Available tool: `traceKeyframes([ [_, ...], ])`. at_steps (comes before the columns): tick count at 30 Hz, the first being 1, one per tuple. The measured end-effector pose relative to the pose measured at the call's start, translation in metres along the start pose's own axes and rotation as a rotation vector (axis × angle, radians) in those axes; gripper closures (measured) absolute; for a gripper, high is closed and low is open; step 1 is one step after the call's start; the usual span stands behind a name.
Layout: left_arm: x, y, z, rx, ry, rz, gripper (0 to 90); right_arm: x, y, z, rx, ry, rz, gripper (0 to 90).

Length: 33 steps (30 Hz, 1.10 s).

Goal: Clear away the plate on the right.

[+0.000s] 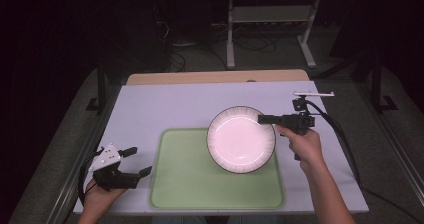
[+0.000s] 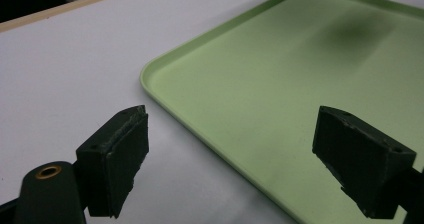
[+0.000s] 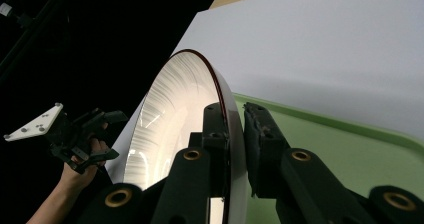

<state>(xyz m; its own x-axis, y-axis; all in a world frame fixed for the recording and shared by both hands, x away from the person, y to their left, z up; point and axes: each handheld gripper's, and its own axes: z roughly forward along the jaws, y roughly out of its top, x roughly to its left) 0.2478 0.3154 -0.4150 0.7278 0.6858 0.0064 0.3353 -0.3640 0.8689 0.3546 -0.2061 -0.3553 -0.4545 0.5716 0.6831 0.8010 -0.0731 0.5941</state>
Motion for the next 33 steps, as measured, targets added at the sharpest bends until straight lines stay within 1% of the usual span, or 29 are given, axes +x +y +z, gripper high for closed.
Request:
traceKeyframes([
  [1, 0.0, 0.0, 0.0, 0.001, 0.0, 0.001, 14.7, 0.0, -0.001, 0.005, 0.003, 0.001, 0.001, 79.8],
  [6, 0.001, 0.0, 0.0, 0.001, -0.002, -0.001, 14.7, 0.001, -0.002, 0.012, 0.008, 0.01, 0.004, 79.8],
  [12, 0.001, 0.0, 0.0, 0.001, -0.003, -0.001, 14.7, 0.0, -0.006, 0.02, 0.017, 0.002, 0.004, 79.7],
  [17, 0.001, 0.0, 0.0, 0.001, -0.003, -0.001, 14.7, 0.0, -0.009, 0.028, 0.025, 0.004, 0.006, 79.7],
  [25, 0.002, 0.0, 0.0, 0.001, -0.003, -0.002, 14.7, -0.002, -0.014, 0.038, 0.041, -0.012, 0.005, 79.7],
  [33, 0.002, 0.0, 0.0, 0.001, -0.003, -0.002, 14.7, -0.004, -0.024, 0.054, 0.058, -0.021, 0.007, 79.6],
])
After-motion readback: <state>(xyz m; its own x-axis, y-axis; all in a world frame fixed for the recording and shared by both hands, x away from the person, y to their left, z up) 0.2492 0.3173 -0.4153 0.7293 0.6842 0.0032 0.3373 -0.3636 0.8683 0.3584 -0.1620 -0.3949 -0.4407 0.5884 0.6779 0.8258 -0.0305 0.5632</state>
